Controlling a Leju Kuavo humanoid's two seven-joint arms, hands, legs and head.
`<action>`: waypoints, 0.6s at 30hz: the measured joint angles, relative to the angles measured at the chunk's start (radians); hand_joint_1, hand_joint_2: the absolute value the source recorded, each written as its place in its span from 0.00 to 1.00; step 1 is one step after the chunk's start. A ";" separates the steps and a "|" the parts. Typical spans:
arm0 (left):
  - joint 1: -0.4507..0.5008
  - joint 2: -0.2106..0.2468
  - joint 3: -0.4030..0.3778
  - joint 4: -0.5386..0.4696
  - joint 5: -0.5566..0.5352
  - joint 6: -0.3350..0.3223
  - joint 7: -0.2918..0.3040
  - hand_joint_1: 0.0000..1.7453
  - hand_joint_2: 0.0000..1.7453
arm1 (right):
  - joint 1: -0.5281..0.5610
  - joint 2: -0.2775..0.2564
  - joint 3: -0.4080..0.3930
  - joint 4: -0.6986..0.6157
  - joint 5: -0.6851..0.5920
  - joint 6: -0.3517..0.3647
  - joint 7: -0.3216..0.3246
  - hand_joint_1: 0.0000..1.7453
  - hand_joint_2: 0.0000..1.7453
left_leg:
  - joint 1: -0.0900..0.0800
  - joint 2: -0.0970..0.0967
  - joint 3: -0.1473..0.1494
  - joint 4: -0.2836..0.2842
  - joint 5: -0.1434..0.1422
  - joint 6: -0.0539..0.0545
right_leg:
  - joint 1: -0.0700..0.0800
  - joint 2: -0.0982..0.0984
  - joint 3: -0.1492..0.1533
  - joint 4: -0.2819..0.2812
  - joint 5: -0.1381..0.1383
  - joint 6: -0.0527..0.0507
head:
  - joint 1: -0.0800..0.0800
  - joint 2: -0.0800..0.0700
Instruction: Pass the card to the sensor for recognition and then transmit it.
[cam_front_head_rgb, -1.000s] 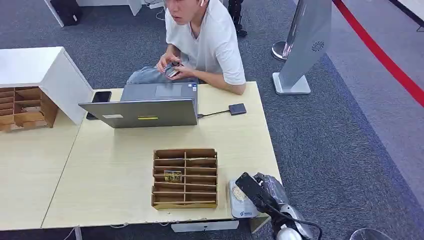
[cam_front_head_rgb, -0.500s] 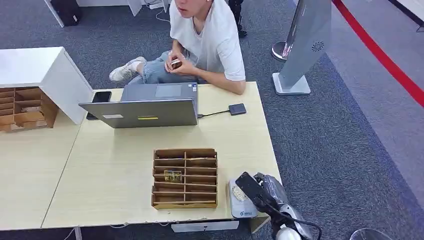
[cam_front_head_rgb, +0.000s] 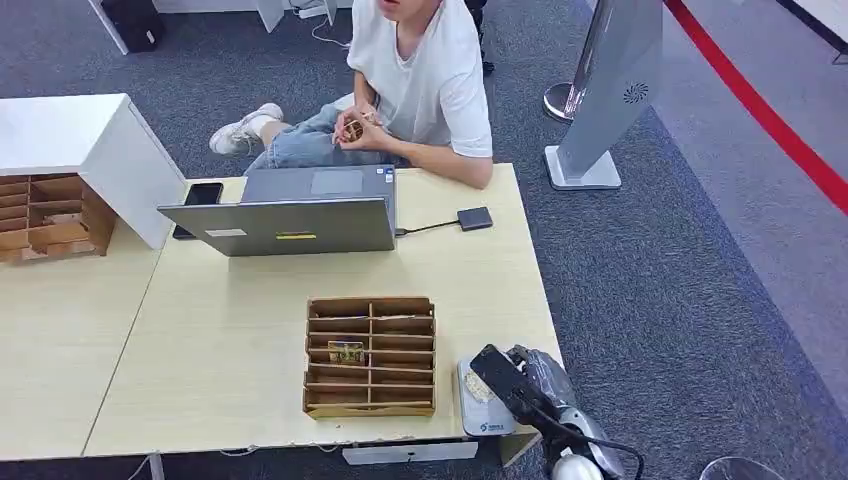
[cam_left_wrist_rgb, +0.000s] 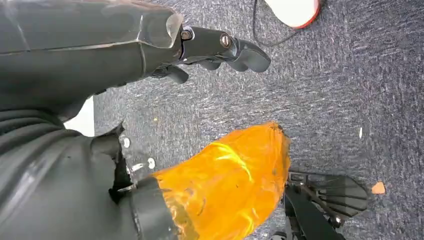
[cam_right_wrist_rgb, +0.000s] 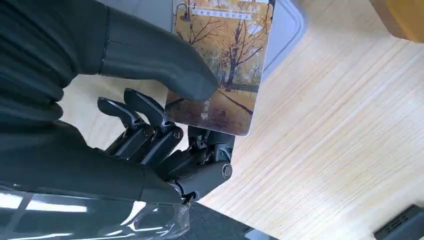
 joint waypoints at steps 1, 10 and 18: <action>0.000 0.000 0.000 0.000 0.000 0.000 0.000 0.00 0.00 | 0.000 0.000 -0.001 0.000 0.004 -0.002 0.000 1.00 1.00 | 0.000 0.000 0.000 0.000 0.000 0.000 | 0.000 0.000 0.000 0.000 0.000 0.000 | 0.000 0.000; 0.001 0.000 0.000 0.000 0.002 -0.002 0.000 0.00 0.00 | 0.002 0.008 -0.016 -0.010 0.040 -0.024 -0.008 1.00 1.00 | 0.000 0.000 0.000 0.000 0.000 0.000 | 0.000 0.000 0.000 0.000 0.000 0.000 | 0.000 0.000; 0.003 0.000 0.000 0.000 0.002 -0.009 0.000 0.00 0.00 | 0.015 0.019 -0.032 -0.044 0.076 -0.062 -0.048 1.00 1.00 | 0.000 0.000 0.000 0.000 0.000 0.000 | 0.000 0.000 0.000 0.000 0.000 0.000 | 0.000 0.000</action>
